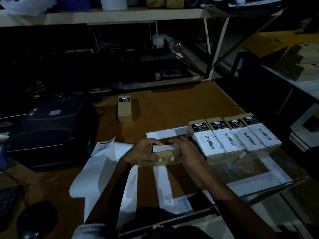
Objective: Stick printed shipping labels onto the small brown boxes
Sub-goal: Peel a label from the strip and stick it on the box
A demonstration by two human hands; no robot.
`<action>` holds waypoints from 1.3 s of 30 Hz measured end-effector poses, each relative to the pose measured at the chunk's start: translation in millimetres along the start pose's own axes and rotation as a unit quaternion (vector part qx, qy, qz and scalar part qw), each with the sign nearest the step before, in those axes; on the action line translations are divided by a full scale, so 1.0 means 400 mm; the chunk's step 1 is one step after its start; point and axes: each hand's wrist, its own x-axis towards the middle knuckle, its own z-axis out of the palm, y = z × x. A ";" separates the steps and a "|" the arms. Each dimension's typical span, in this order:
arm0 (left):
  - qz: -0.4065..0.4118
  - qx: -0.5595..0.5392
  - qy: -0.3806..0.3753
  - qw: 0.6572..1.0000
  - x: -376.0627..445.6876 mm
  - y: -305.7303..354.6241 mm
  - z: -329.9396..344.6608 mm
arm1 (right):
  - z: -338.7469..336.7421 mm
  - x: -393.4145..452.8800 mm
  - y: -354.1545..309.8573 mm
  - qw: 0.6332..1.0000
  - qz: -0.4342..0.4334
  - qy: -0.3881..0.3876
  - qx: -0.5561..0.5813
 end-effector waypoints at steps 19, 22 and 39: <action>0.020 0.053 -0.026 0.998 0.006 -0.007 -0.004 | 0.026 -0.005 -0.011 0.995 -0.017 0.009 -0.102; 0.023 0.084 -0.018 0.996 0.008 -0.016 -0.001 | 0.037 -0.020 -0.013 0.993 -0.016 0.028 -0.111; 0.100 0.181 0.116 0.971 -0.034 -0.077 0.052 | 0.129 -0.097 0.040 0.974 -0.050 0.174 -0.134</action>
